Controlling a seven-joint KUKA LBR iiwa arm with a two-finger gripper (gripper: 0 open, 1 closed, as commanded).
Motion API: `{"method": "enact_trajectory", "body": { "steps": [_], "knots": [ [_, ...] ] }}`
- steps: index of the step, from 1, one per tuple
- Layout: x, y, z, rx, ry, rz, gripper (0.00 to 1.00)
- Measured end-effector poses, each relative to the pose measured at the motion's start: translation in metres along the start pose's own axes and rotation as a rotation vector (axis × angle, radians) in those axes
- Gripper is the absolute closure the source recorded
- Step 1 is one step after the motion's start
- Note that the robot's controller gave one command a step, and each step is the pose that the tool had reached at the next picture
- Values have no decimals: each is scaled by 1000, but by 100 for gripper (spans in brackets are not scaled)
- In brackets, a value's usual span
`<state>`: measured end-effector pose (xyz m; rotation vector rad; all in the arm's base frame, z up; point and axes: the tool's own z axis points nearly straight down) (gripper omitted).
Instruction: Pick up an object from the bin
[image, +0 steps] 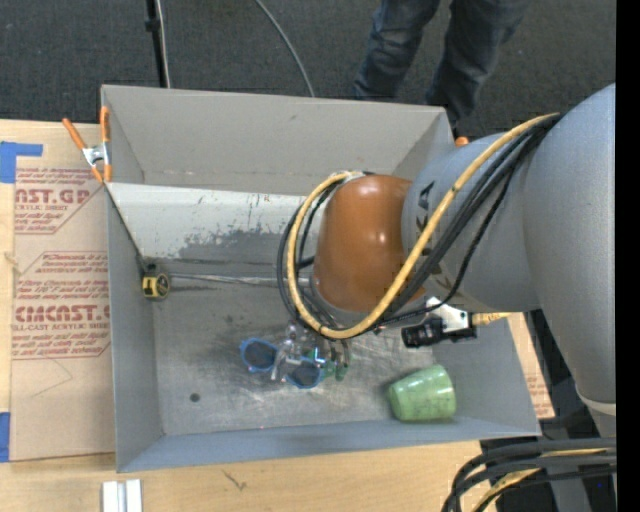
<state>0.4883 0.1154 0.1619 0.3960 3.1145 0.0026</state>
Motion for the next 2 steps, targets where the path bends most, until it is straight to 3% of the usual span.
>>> {"method": "enact_trajectory", "body": {
  "steps": [2],
  "knots": [
    [0, 2, -22, 0, 1, -2, 100]
  ]
}}
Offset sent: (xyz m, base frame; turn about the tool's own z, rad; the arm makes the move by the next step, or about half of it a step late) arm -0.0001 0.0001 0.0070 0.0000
